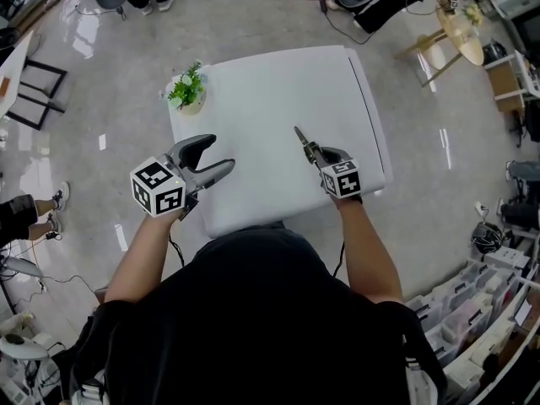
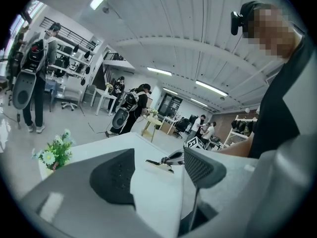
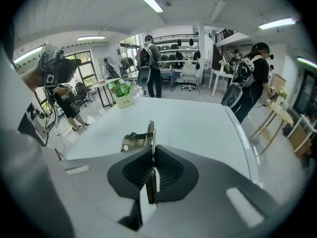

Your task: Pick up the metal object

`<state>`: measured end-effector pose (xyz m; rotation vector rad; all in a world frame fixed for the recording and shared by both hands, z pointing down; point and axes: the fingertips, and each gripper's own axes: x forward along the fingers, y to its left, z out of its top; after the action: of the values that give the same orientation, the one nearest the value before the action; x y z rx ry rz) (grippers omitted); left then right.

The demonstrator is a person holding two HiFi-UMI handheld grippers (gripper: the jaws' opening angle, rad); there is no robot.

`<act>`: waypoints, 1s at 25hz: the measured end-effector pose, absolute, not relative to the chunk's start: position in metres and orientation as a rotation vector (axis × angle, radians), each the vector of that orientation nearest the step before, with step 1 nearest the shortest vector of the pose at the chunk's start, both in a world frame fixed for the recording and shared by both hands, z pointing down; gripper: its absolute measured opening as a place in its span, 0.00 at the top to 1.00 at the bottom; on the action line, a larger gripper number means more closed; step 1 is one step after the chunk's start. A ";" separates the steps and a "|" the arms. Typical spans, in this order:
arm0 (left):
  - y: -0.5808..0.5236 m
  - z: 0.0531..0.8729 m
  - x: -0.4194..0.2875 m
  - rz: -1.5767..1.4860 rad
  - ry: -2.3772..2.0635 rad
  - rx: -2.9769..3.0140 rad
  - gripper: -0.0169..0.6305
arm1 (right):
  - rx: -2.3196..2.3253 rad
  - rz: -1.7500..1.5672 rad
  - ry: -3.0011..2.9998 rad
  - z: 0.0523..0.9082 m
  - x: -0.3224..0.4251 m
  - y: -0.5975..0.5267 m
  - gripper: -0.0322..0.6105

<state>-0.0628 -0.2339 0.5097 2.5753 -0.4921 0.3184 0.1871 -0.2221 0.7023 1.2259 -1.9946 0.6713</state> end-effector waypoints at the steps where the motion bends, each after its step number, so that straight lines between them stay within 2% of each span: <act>1: -0.233 0.509 -0.063 0.319 -0.489 2.579 0.51 | 1.235 0.671 -1.998 0.700 0.186 -0.221 0.90; 25: -0.188 0.480 -0.072 0.344 -0.390 2.677 0.51 | 1.466 0.664 -2.122 0.607 0.169 -0.174 0.90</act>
<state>-0.0720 -0.1878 0.4800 2.6765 -0.3895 0.3437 0.1690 -0.1743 0.6073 1.4664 -2.1216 0.6637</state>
